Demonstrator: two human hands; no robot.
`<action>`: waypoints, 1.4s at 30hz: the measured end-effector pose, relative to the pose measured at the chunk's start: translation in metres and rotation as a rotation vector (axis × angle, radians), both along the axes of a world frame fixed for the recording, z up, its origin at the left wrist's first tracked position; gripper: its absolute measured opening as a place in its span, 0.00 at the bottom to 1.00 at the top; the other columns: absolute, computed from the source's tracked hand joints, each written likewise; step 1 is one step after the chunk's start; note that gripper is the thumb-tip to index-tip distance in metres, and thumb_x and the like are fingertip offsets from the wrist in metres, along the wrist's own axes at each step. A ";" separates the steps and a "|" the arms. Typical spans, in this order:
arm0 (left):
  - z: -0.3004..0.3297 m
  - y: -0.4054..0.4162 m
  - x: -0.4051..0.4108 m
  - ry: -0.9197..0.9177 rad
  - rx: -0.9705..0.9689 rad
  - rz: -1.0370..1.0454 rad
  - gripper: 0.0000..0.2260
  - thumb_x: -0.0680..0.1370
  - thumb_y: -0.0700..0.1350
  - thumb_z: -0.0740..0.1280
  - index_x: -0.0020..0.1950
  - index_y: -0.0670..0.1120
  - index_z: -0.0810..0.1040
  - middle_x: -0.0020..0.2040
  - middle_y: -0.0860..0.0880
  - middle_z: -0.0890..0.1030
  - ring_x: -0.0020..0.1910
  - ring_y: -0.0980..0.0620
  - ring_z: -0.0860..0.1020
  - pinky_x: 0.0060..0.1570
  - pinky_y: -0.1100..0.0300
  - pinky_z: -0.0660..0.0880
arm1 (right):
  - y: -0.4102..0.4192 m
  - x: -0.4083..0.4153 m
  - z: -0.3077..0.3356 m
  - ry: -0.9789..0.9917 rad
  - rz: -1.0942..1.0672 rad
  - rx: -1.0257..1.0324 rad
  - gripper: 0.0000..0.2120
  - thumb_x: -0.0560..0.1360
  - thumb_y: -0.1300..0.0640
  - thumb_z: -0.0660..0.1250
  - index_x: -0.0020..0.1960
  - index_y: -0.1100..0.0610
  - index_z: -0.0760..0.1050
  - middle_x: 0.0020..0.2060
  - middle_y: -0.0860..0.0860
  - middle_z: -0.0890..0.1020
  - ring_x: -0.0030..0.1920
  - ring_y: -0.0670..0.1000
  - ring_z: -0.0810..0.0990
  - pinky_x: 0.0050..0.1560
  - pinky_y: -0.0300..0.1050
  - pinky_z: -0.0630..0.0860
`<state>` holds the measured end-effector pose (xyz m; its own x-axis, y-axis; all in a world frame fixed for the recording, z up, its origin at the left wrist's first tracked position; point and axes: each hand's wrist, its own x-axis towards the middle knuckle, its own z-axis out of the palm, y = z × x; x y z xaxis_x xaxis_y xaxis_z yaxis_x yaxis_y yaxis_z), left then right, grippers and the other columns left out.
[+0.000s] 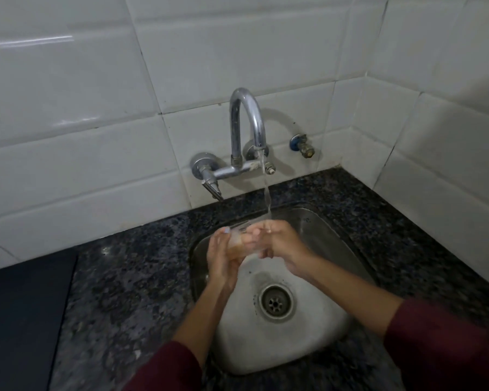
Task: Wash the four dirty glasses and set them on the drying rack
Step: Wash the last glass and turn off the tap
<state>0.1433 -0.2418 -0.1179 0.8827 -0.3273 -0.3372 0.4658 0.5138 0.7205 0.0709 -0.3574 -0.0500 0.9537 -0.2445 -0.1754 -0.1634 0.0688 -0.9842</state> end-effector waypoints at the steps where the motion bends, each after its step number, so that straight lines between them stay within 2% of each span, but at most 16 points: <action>1: 0.001 -0.002 0.000 0.022 0.047 0.034 0.03 0.76 0.44 0.67 0.49 0.47 0.77 0.43 0.44 0.79 0.37 0.48 0.78 0.39 0.53 0.76 | 0.002 0.000 -0.006 0.008 0.055 -0.017 0.06 0.72 0.61 0.68 0.48 0.55 0.80 0.50 0.62 0.83 0.49 0.60 0.81 0.35 0.44 0.75; 4: 0.010 -0.003 0.008 0.116 0.206 -0.093 0.05 0.76 0.45 0.67 0.48 0.44 0.77 0.40 0.43 0.79 0.31 0.48 0.79 0.27 0.57 0.78 | -0.013 -0.009 -0.036 -0.072 0.469 -0.876 0.19 0.73 0.64 0.64 0.62 0.55 0.75 0.60 0.56 0.79 0.59 0.57 0.78 0.54 0.50 0.78; 7: 0.014 -0.001 0.015 0.177 0.297 -0.279 0.08 0.76 0.48 0.67 0.48 0.44 0.77 0.37 0.44 0.81 0.27 0.50 0.80 0.23 0.59 0.77 | -0.030 -0.006 -0.031 0.005 0.604 -1.398 0.22 0.74 0.66 0.61 0.66 0.54 0.72 0.61 0.55 0.78 0.59 0.57 0.77 0.49 0.46 0.75; 9: 0.013 0.000 0.016 0.145 0.169 -0.352 0.13 0.73 0.51 0.67 0.50 0.43 0.76 0.35 0.45 0.81 0.26 0.51 0.78 0.20 0.62 0.73 | -0.023 0.000 -0.021 0.056 0.604 -1.252 0.21 0.76 0.64 0.60 0.67 0.53 0.71 0.61 0.56 0.78 0.60 0.57 0.76 0.50 0.47 0.74; 12: 0.003 -0.001 0.017 0.026 0.002 -0.242 0.10 0.77 0.48 0.63 0.55 0.46 0.74 0.38 0.45 0.82 0.30 0.51 0.80 0.26 0.62 0.76 | -0.012 0.004 0.003 0.222 0.483 -0.327 0.19 0.77 0.65 0.61 0.67 0.55 0.71 0.60 0.56 0.78 0.63 0.55 0.75 0.51 0.47 0.78; 14: -0.003 -0.004 0.018 -0.001 0.043 -0.121 0.09 0.79 0.47 0.62 0.57 0.47 0.75 0.41 0.45 0.81 0.34 0.51 0.81 0.30 0.61 0.78 | -0.008 0.006 -0.003 0.270 0.519 -0.137 0.22 0.77 0.66 0.60 0.68 0.52 0.69 0.65 0.53 0.75 0.65 0.53 0.74 0.48 0.44 0.78; 18: 0.000 -0.012 0.025 0.162 0.138 -0.045 0.06 0.76 0.46 0.66 0.48 0.44 0.78 0.42 0.43 0.80 0.36 0.47 0.80 0.29 0.58 0.78 | -0.008 0.011 -0.010 0.144 0.629 -1.302 0.23 0.75 0.66 0.59 0.70 0.55 0.66 0.62 0.57 0.76 0.59 0.57 0.77 0.45 0.46 0.72; 20: 0.001 -0.013 0.031 0.226 0.195 -0.085 0.10 0.75 0.48 0.67 0.50 0.43 0.78 0.43 0.42 0.81 0.36 0.47 0.81 0.28 0.56 0.79 | -0.015 0.016 -0.013 0.120 0.583 -1.554 0.19 0.75 0.66 0.59 0.66 0.58 0.69 0.61 0.57 0.77 0.59 0.58 0.77 0.51 0.49 0.74; 22: 0.000 -0.012 0.034 0.234 0.253 -0.135 0.13 0.75 0.52 0.68 0.51 0.43 0.79 0.43 0.43 0.82 0.36 0.47 0.82 0.31 0.53 0.81 | -0.020 0.021 -0.012 0.152 0.632 -1.438 0.19 0.76 0.63 0.60 0.66 0.56 0.69 0.60 0.57 0.77 0.60 0.58 0.76 0.51 0.49 0.74; 27: -0.001 -0.012 0.028 0.101 0.124 -0.180 0.14 0.80 0.48 0.62 0.41 0.43 0.81 0.33 0.43 0.83 0.28 0.49 0.81 0.28 0.60 0.78 | -0.020 0.023 0.000 0.359 0.573 -0.152 0.26 0.77 0.68 0.59 0.72 0.51 0.64 0.69 0.52 0.72 0.68 0.53 0.71 0.48 0.45 0.77; 29: -0.003 -0.012 0.028 0.135 0.171 -0.138 0.07 0.77 0.46 0.66 0.44 0.43 0.78 0.35 0.43 0.82 0.31 0.48 0.81 0.29 0.59 0.78 | -0.018 0.018 -0.008 0.369 0.694 -0.304 0.31 0.75 0.71 0.58 0.74 0.49 0.59 0.70 0.50 0.69 0.67 0.52 0.72 0.47 0.42 0.77; 33: -0.011 -0.010 0.034 0.221 0.296 -0.125 0.08 0.72 0.43 0.71 0.49 0.41 0.79 0.44 0.40 0.81 0.39 0.44 0.81 0.33 0.52 0.79 | -0.025 0.014 -0.044 0.218 0.677 -1.291 0.22 0.77 0.64 0.59 0.71 0.57 0.66 0.65 0.60 0.73 0.63 0.60 0.73 0.58 0.50 0.70; 35: -0.012 -0.010 0.035 0.235 0.331 -0.125 0.10 0.72 0.44 0.72 0.50 0.42 0.79 0.46 0.40 0.81 0.40 0.43 0.81 0.35 0.51 0.80 | -0.027 0.015 -0.055 0.179 0.631 -1.366 0.19 0.77 0.62 0.58 0.68 0.59 0.70 0.64 0.61 0.74 0.66 0.63 0.71 0.65 0.55 0.67; 38: -0.013 -0.007 0.037 0.224 0.294 -0.170 0.10 0.72 0.47 0.72 0.50 0.44 0.79 0.43 0.43 0.82 0.38 0.47 0.81 0.34 0.53 0.80 | -0.024 0.022 -0.042 0.242 0.728 -1.239 0.29 0.76 0.65 0.59 0.75 0.51 0.58 0.71 0.55 0.67 0.69 0.57 0.68 0.62 0.47 0.68; 41: -0.014 -0.007 0.034 0.176 0.126 -0.180 0.13 0.72 0.49 0.71 0.52 0.43 0.78 0.46 0.41 0.80 0.43 0.46 0.80 0.45 0.51 0.79 | -0.016 0.017 -0.018 0.273 0.808 -0.419 0.34 0.73 0.72 0.58 0.74 0.48 0.58 0.67 0.50 0.71 0.64 0.50 0.72 0.62 0.49 0.72; 42: -0.012 -0.009 0.034 0.169 0.129 -0.175 0.12 0.73 0.48 0.70 0.52 0.43 0.78 0.47 0.41 0.80 0.44 0.45 0.80 0.47 0.51 0.78 | -0.016 0.019 -0.019 0.286 0.755 -0.333 0.35 0.73 0.73 0.59 0.74 0.49 0.58 0.64 0.47 0.72 0.61 0.48 0.73 0.60 0.48 0.73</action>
